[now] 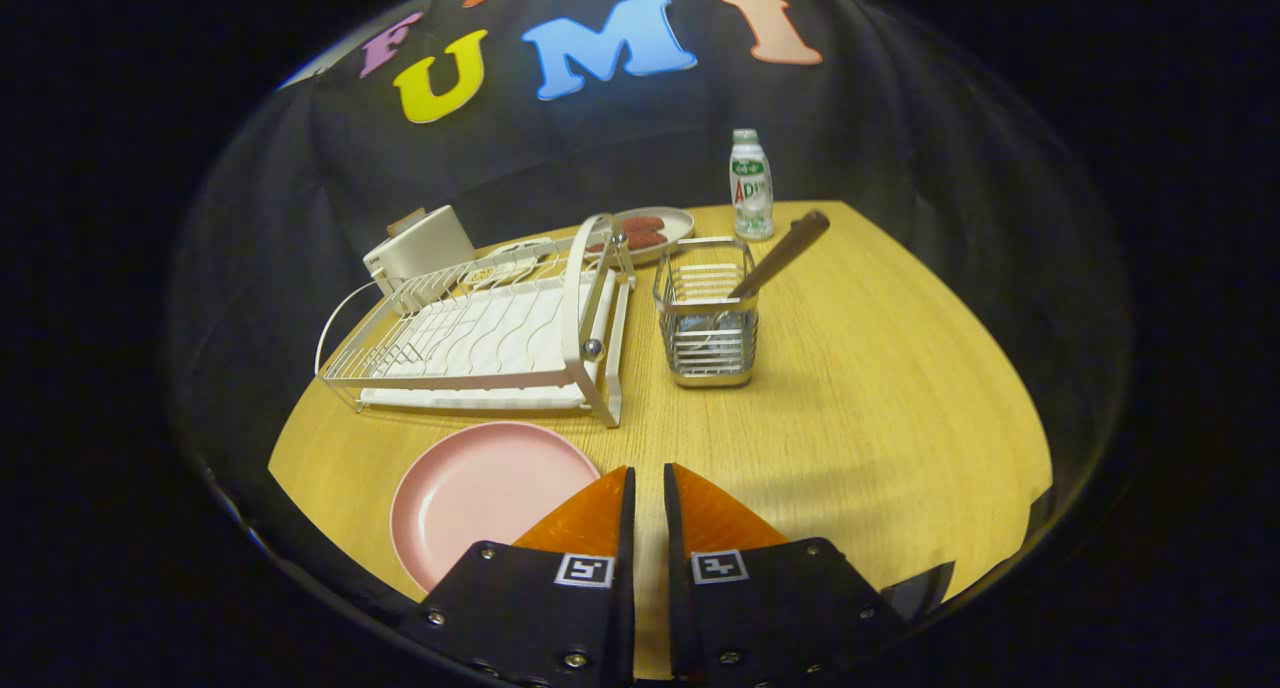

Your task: Take the plate from the dish rack, then take the spoon from the basket and place it into the plate.

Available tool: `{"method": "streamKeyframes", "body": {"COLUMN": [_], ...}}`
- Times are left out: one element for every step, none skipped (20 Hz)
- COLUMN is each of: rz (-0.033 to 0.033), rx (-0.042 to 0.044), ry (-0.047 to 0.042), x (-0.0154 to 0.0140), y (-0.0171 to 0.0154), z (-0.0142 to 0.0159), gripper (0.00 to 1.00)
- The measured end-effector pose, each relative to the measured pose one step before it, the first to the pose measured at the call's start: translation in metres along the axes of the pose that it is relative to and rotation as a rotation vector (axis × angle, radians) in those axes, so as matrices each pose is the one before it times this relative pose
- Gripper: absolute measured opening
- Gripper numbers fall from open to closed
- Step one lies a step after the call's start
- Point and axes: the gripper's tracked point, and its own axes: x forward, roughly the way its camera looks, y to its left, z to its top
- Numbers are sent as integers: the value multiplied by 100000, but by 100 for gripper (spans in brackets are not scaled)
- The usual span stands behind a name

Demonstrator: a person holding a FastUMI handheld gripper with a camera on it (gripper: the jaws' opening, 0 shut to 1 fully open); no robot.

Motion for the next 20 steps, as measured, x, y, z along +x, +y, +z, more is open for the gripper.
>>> {"method": "streamKeyframes", "body": {"rz": [-571,-148,-843,-884,-1003,-758,-151,-1077,-1130,-622,-663,-1043,-618,-225,657,585,638,279,700,822], "rx": [-4211,-2680,-1338,92,1461,2295,2731,2539,2023,1580,1261,969,1215,2050,1822,801,-151,-42,105,-231], "ry": [-5418,-3917,-3557,-2705,-2438,-2419,-1375,-1135,-1576,-1683,-2552,-2007,-2079,-2131,-1844,-1397,-517,62,-286,363], "x": [-745,-564,-495,-475,-251,-280,-57,-84,123,114,540,658,586,661,713,680,663,561,623,575], "y": [-357,-223,-426,-614,-637,-554,-564,-725,-762,-487,-748,-666,-679,-345,-163,-71,-44,-142,-57,30], "z": [1173,775,723,596,560,389,322,212,474,310,832,310,512,529,454,308,107,-32,119,-41], "gripper": [14,14,14,14,14,14,15,17,19,20,22,25,29,29,28,29,29,29,29,29]}}
